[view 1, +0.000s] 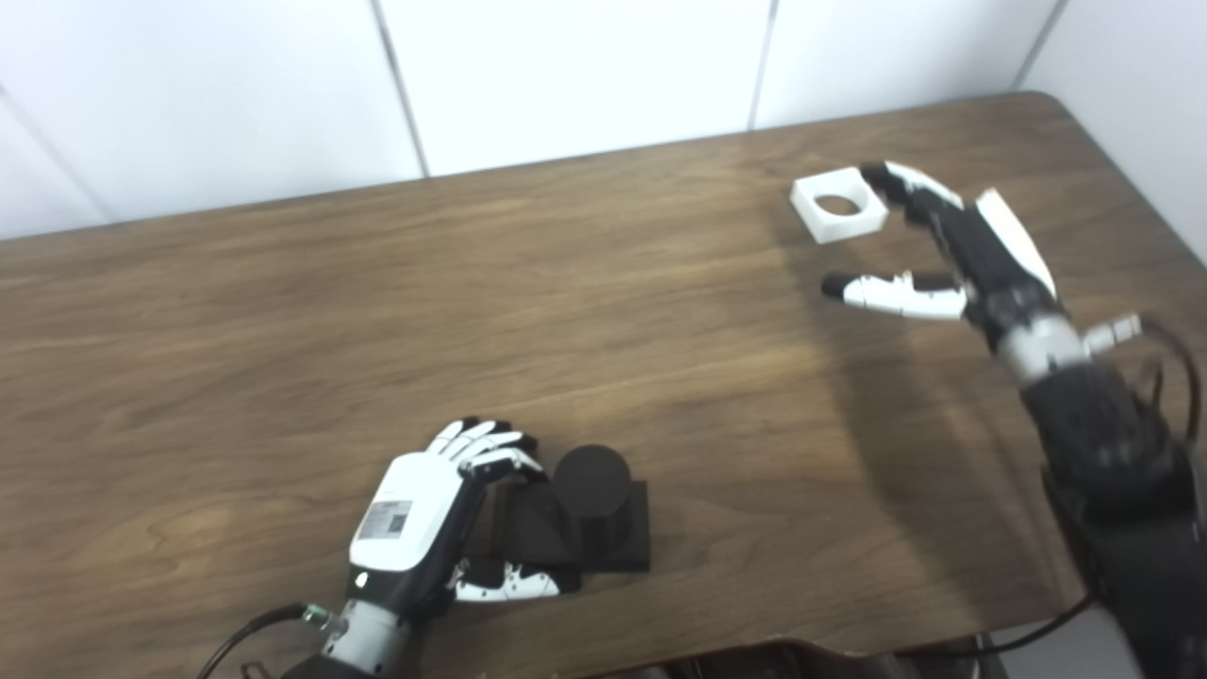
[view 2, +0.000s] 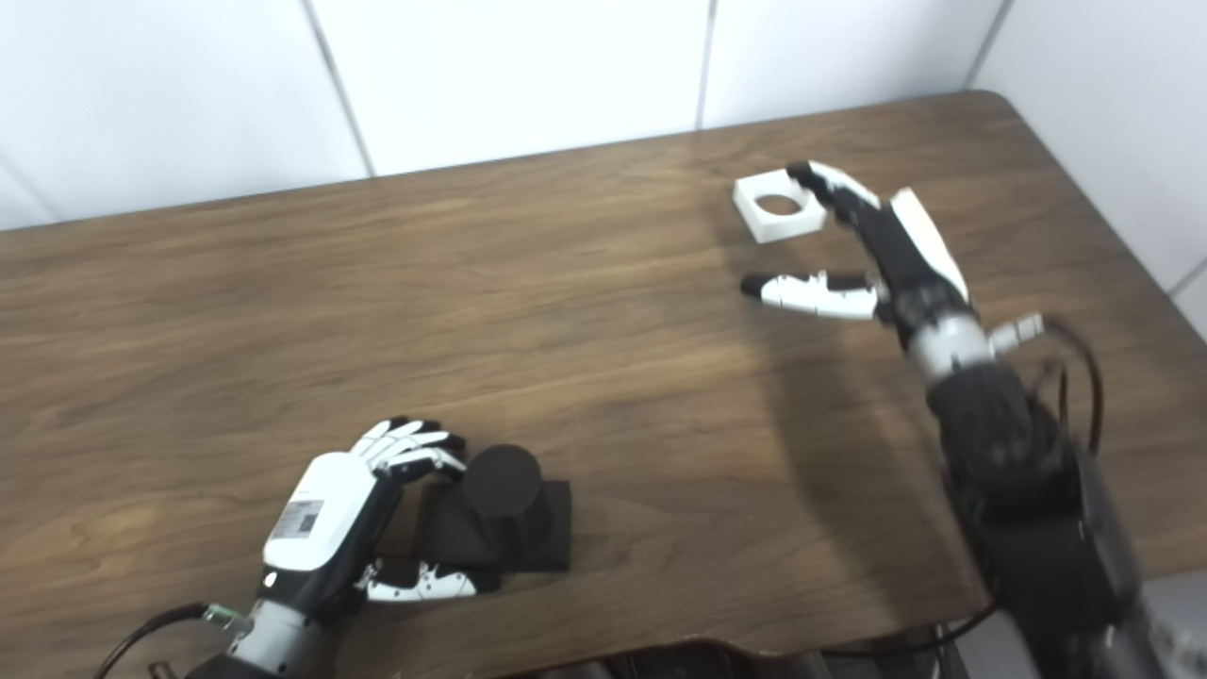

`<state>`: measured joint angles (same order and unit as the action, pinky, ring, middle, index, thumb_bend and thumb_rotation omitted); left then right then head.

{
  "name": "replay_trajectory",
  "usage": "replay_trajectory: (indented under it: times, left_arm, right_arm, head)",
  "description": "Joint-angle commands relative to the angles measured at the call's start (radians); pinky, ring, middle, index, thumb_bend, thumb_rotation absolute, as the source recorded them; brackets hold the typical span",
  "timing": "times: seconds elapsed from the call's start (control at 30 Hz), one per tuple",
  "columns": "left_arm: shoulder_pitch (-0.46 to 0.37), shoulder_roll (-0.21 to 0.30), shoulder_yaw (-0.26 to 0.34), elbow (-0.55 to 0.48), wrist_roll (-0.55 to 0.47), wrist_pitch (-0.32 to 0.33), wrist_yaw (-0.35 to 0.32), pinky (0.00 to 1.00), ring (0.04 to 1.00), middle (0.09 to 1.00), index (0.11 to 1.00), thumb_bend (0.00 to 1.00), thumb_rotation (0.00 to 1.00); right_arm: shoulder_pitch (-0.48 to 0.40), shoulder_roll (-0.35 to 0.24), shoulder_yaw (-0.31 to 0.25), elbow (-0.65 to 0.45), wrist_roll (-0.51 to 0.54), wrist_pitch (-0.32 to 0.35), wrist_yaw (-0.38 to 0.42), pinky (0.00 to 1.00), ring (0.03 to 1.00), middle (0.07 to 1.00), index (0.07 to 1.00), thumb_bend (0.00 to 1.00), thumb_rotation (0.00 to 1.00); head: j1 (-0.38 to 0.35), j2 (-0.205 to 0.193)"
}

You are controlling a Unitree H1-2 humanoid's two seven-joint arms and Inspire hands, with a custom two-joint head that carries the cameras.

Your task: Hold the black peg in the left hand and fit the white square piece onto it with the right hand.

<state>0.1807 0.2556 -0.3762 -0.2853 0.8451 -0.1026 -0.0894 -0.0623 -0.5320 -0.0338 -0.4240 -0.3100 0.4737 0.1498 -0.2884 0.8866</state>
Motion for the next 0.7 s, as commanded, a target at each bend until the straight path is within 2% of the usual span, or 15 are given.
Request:
replay_trajectory:
  times: [0.0,0.17,0.37,0.67]
  left_arm:
    - [0.002,0.017,0.005,0.004,0.01,0.012,-0.024,0.92,0.86,0.792,0.49,0.5,0.06]
    - [0.004,0.015,0.008,0.002,0.011,0.012,-0.025,0.92,0.853,0.788,0.49,0.5,0.06]
    - [0.006,0.01,0.004,-0.002,0.024,0.022,-0.036,0.91,0.843,0.775,0.49,0.5,0.06]
    - [0.017,-0.003,-0.005,-0.016,0.039,0.026,-0.041,0.9,0.826,0.76,0.49,0.5,0.06]
  right_arm:
    - [-0.069,-0.051,0.01,0.02,-0.055,-0.01,0.027,0.94,0.98,0.968,0.855,0.78,0.21]
    - [-0.182,-0.102,0.046,0.133,-0.117,-0.021,0.062,0.98,1.0,0.999,0.848,0.91,0.14]
    - [-0.312,-0.155,0.143,0.297,-0.222,-0.079,0.081,0.92,1.0,1.0,0.871,0.97,0.15]
    - [-0.44,-0.177,0.247,0.45,-0.335,-0.124,0.129,0.99,1.0,1.0,0.883,0.92,0.14]
  head:
    - [0.0,0.001]
    - [-0.027,-0.005]
    - [-0.023,-0.017]
    - [-0.02,-0.021]
